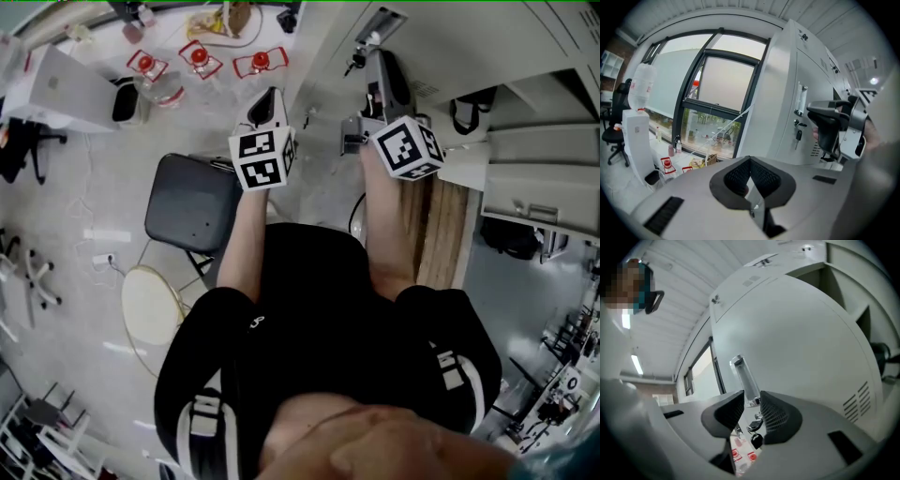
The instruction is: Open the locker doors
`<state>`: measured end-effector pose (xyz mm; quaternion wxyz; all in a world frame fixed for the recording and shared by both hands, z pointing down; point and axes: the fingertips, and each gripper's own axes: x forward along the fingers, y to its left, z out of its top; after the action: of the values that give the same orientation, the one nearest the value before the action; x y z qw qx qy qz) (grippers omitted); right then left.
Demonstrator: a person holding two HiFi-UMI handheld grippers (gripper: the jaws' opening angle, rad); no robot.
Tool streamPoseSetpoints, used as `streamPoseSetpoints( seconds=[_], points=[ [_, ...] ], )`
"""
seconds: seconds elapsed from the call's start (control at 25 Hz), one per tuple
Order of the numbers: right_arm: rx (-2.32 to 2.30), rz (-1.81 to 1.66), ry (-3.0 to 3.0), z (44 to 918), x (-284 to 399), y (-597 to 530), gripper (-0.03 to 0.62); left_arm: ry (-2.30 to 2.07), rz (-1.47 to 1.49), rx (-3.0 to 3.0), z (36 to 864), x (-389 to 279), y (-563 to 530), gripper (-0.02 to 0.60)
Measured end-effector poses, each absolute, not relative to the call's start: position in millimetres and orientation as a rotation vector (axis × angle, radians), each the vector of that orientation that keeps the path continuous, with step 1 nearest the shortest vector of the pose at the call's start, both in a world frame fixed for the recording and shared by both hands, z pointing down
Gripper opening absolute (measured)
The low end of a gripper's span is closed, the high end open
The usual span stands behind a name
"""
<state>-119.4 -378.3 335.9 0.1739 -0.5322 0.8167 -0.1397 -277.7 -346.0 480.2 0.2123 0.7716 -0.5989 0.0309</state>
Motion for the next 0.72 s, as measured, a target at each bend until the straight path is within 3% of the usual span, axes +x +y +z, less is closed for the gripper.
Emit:
streamPoseSetpoints(
  seconds=[0.36,0.72],
  points=[
    [-1.718,-0.017,2.596,326.2,-156.7,-383.1,0.104,-1.741,0.141,2.238,458.4,-276.8,-356.1,0.005],
    [-1.757,0.056,2.646,321.0,-164.7,-393.7,0.112,-1.769,0.103,2.230,448.6,-285.7,-367.2,0.005]
  ],
)
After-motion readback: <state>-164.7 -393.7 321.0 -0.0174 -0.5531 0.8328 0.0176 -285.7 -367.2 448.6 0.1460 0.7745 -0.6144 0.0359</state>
